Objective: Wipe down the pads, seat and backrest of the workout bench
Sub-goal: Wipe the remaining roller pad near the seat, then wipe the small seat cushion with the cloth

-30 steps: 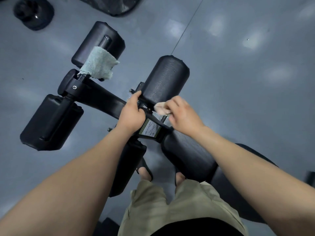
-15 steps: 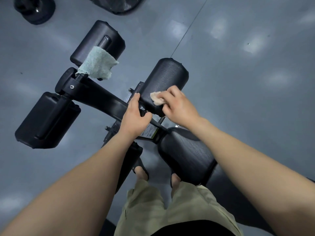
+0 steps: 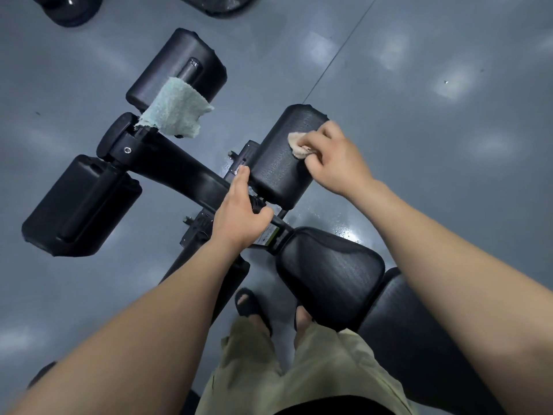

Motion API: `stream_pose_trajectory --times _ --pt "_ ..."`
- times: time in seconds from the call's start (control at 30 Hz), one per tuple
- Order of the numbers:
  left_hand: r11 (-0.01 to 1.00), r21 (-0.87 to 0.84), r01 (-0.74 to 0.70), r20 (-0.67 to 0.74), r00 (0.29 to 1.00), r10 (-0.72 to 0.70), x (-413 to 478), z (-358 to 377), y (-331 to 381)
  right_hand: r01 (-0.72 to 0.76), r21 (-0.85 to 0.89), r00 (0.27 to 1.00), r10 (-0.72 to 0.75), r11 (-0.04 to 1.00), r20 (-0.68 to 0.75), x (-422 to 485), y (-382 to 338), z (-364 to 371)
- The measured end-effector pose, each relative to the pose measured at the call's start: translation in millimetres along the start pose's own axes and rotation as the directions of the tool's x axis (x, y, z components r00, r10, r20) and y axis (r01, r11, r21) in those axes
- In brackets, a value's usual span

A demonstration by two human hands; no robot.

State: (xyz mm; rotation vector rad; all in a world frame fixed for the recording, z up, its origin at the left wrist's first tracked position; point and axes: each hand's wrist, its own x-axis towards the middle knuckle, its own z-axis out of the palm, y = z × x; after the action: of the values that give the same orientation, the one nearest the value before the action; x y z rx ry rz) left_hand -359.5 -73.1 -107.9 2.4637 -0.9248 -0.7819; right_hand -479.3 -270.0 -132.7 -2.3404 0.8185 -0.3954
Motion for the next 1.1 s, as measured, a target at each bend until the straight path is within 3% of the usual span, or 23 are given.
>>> stream_pose_trajectory --times 0.17,0.23,0.3,0.4,0.57,0.7,0.87,1.03,1.1 --pt "1.0 -0.03 0.007 0.026 1.0 -0.006 0 -3 -2 -0.283 0.07 0.938 0.292 0.956 -0.188 27 5 -5" --pt "0.999 -0.042 0.001 0.044 0.999 0.001 0 -4 -4 -0.242 0.031 0.961 0.244 0.97 -0.134 27 1 -2" --pt "0.998 -0.062 0.002 0.053 0.999 0.001 0 -4 -5 -0.087 -0.004 0.996 0.087 0.996 -0.02 16 -10 3" --pt "0.996 -0.086 0.006 0.074 0.997 0.0 2 -6 -6 0.064 -0.032 0.988 -0.058 0.997 0.143 5 -24 5" --pt "0.972 -0.216 0.093 0.137 0.989 -0.064 -7 -16 -10 -0.215 -0.046 0.973 0.21 0.975 -0.09 19 -25 6" --pt "0.922 -0.358 0.149 0.065 0.989 -0.135 -36 -22 -28 -0.075 -0.061 0.995 0.079 0.995 0.066 -10 -43 18" --pt "0.946 -0.308 0.098 -0.066 0.99 -0.124 -89 -31 -40 -0.009 0.01 0.943 0.005 1.0 0.334 -86 -89 31" --pt "0.924 -0.319 0.21 -0.102 0.962 -0.254 -153 -38 -43 -0.123 0.229 0.946 0.044 0.966 0.322 -163 -141 35" --pt "0.86 -0.443 0.255 -0.05 0.95 -0.308 -182 -38 -53 -0.198 0.337 0.938 0.078 0.921 0.337 -191 -165 30"
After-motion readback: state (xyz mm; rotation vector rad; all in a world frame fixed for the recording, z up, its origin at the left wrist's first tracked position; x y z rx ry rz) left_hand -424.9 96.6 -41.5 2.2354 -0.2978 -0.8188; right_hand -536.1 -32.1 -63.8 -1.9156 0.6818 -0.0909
